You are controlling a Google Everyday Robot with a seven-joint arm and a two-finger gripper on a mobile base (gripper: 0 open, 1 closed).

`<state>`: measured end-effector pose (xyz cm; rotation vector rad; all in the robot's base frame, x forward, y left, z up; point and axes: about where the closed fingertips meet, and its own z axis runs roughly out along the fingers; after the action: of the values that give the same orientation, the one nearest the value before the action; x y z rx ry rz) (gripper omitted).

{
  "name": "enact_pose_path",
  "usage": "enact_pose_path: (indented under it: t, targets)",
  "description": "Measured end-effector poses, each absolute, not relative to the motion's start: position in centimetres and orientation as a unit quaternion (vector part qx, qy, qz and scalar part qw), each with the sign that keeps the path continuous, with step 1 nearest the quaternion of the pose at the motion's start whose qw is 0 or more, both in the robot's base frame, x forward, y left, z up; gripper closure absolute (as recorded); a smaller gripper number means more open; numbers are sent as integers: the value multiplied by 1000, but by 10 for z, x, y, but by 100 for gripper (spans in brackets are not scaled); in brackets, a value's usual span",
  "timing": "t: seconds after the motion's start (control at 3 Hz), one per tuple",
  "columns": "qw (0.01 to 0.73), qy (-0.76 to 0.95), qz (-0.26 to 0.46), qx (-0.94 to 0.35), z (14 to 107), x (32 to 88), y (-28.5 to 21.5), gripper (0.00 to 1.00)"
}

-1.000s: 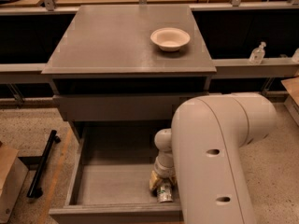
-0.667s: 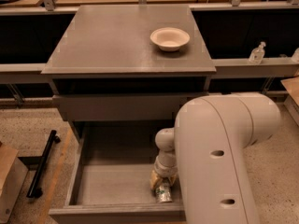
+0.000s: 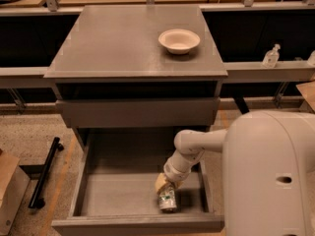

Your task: Pick 7up can from middle drawer and place on counter

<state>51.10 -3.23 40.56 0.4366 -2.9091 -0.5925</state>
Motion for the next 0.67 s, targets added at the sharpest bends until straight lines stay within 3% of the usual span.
enact_pose_path:
  t: [0.67]
  targets:
    - [13, -927, -322, 194, 475, 519, -2, 100]
